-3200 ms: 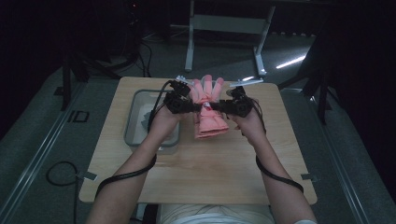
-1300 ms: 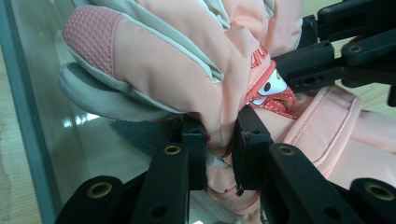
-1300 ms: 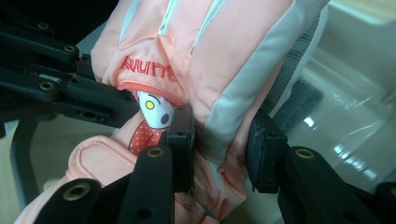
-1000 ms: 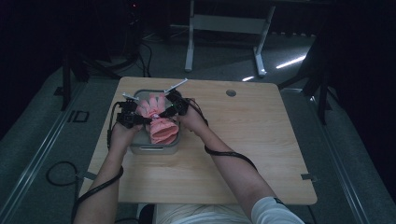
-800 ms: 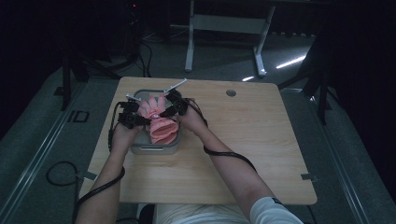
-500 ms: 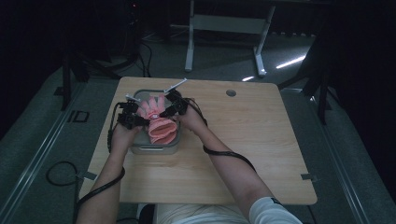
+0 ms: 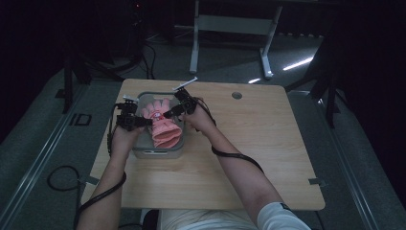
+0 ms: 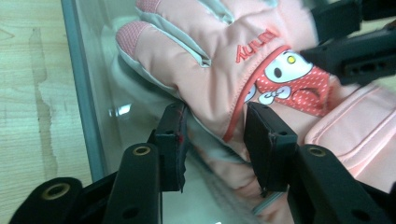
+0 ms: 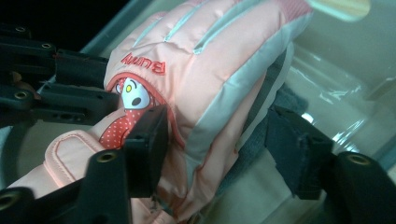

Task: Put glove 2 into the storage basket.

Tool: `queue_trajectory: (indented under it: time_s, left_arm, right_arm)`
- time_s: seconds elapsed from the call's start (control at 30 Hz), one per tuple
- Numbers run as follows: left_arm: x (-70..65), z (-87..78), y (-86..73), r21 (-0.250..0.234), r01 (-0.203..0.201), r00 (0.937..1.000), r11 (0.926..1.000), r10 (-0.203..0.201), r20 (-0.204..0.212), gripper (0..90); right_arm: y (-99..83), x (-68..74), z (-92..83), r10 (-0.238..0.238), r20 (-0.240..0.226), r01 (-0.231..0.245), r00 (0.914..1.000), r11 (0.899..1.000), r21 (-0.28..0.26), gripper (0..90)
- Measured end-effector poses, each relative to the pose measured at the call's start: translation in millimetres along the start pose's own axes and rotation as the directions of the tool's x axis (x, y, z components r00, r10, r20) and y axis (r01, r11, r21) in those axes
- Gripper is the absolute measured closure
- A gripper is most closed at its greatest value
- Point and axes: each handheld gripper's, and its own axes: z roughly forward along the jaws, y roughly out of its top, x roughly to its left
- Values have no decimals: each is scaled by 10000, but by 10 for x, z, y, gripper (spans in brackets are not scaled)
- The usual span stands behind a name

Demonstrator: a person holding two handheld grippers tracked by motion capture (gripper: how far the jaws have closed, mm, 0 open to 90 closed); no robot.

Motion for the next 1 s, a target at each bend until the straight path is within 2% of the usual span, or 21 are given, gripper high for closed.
queue_trajectory:
  time_s: [0.1, 0.13, 0.17, 0.2, 0.23, 0.27, 0.3, 0.37, 0.43, 0.5, 0.6, 0.63, 0.7, 0.77, 0.83, 0.9, 0.93, 0.97, 1.0]
  left_arm:
    - [-6, -109, 22, -236, -166, 9996, 9996, 160, -227, 570]
    - [-8, -150, 30, -425, -92, 9996, 9991, 82, -255, 559]
    - [-22, -186, 43, -454, -187, 9994, 9988, 174, -303, 558]
    - [-38, -229, 51, -624, -198, 9995, 9979, 181, -270, 548]
    - [-53, -274, 56, -874, -92, 9999, 9961, 96, 46, 546]
    - [-84, -309, 66, -909, -243, 9997, 9956, 251, 74, 546]
    - [-125, -337, 72, -1031, -440, 9990, 9937, 428, -144, 545]
    - [-186, -379, 87, -1143, -649, 9979, 9913, 650, -24, 545]
    - [-274, -392, 96, -1200, -885, 9961, 9888, 882, -79, 528]
    - [-373, -387, 102, -1228, -1136, 9935, 9859, 1136, -75, 479]
    - [-516, -391, 115, -1466, -1370, 9902, 9797, 1393, 58, 365]
    - [-565, -394, 119, -1519, -1523, 9878, 9766, 1557, 103, 328]
    - [-660, -408, 122, -1670, -1749, 9828, 9703, 1823, 299, 209]
    - [-752, -433, 130, -1910, -2003, 9774, 9609, 2093, 283, 161]
    - [-818, -449, 133, -2177, -2069, 9746, 9538, 2204, 396, 118]
    - [-877, -439, 129, -2280, -2018, 9715, 9525, 2242, 771, 33]
    - [-918, -432, 121, -2319, -2102, 9690, 9498, 2338, 795, 16]
    - [-998, -416, 102, -2348, -2416, 9611, 9416, 2655, 761, 16]
    - [-998, -416, 102, -2348, -2416, 9611, 9416, 2655, 761, 16]
  right_arm:
    - [12, 0, -90, -96, -257, 91, 9996, 9998, -186, 341]
    - [16, 8, -125, -147, -425, 138, 9990, 9997, -218, 322]
    - [19, 14, -159, -246, -625, 222, 9977, 9990, -399, 296]
    - [23, 24, -192, -289, -655, 254, 9974, 9982, -541, 291]
    - [23, 36, -226, -364, -774, 314, 9963, 9974, -644, 288]
    - [20, 49, -259, -481, -975, 407, 9941, 9962, -769, 262]
    - [18, 68, -288, -716, -1000, 630, 9924, 9942, -873, 242]
    - [18, 93, -342, -710, -1047, 603, 9920, 9929, -1022, 247]
    - [14, 121, -407, -1003, -1053, 867, 9894, 9882, -1266, 235]
    - [9, 128, -465, -1029, -1123, 849, 9883, 9842, -1553, 227]
    - [-13, 150, -537, -1319, -914, 1170, 9870, 9814, -1521, 211]
    - [-26, 153, -568, -1291, -1002, 1121, 9866, 9807, -1601, 207]
    - [-53, 143, -635, -1368, -824, 1207, 9872, 9770, -1760, 207]
    - [-82, 111, -712, -1283, -902, 1084, 9876, 9740, -1991, 199]
    - [-113, 76, -785, -1328, -603, 1181, 9893, 9719, -2035, 198]
    - [-156, 39, -851, -1341, -691, 1174, 9886, 9715, -2062, 183]
    - [-182, 24, -880, -1438, -581, 1294, 9879, 9705, -2033, 180]
    - [-211, 11, -909, -1534, -409, 1425, 9873, 9700, -1970, 180]
    - [-211, 11, -909, -1534, -409, 1425, 9873, 9700, -1970, 180]
